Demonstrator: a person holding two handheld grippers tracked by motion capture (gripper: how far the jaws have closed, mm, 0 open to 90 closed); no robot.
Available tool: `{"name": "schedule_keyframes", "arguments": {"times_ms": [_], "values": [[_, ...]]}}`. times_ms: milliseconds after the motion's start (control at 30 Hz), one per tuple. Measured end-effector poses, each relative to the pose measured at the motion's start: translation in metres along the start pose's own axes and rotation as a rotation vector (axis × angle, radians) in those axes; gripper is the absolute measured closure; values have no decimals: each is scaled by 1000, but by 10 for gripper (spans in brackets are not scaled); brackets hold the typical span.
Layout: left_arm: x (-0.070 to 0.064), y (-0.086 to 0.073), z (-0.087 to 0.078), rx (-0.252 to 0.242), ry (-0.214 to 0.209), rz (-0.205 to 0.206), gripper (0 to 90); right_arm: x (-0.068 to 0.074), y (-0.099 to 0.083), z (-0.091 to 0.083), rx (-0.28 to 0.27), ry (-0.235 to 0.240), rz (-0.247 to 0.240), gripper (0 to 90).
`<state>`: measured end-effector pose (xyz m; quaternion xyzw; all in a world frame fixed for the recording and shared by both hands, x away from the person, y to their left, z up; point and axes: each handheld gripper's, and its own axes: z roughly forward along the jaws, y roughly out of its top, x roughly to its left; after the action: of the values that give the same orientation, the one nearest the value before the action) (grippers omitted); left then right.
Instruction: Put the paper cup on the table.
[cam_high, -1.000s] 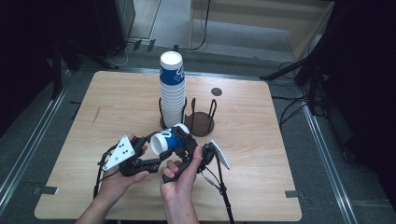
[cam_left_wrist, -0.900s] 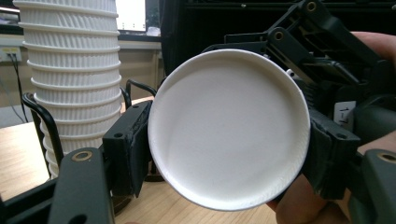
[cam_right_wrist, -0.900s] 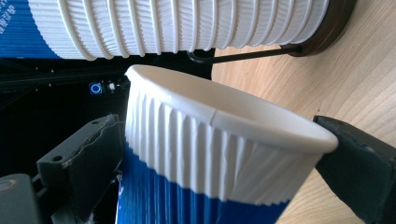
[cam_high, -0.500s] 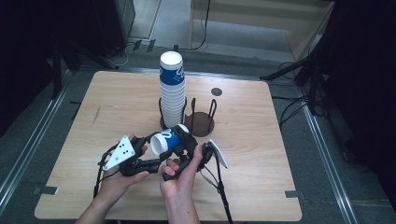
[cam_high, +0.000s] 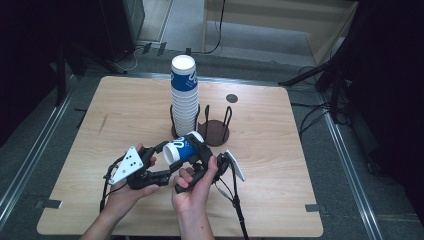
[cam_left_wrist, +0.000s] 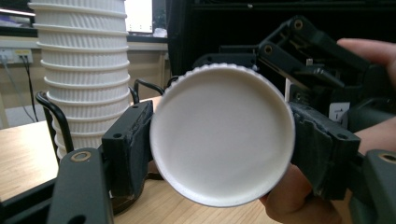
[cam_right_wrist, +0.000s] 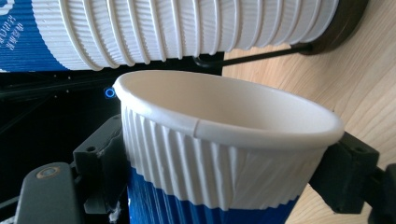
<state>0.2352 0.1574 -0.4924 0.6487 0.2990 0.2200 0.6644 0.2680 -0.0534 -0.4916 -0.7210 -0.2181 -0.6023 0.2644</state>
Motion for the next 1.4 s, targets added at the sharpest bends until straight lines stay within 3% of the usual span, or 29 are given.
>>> {"name": "schedule_keyframes", "arguments": {"times_ms": [100, 300, 500, 900, 1133, 1400], "values": [[3, 2, -2, -3, -8, -28, 222, 0, 2, -2, -16, 4, -16, 179], [9, 4, -7, 11, -6, -40, 157, 4, 7, -6, -63, 22, -46, 185], [13, 6, -11, 30, -1, -78, 129, 6, 12, -10, -97, 23, -96, 190], [22, 3, -17, 149, 26, -98, 3, 10, 20, -16, -160, -4, -240, 192], [27, 1, -23, 198, 69, -108, 0, 14, 23, -20, -186, -33, -321, 192], [40, -8, -29, 242, 112, -118, 0, 17, 28, -25, -216, -70, -450, 193]]}}
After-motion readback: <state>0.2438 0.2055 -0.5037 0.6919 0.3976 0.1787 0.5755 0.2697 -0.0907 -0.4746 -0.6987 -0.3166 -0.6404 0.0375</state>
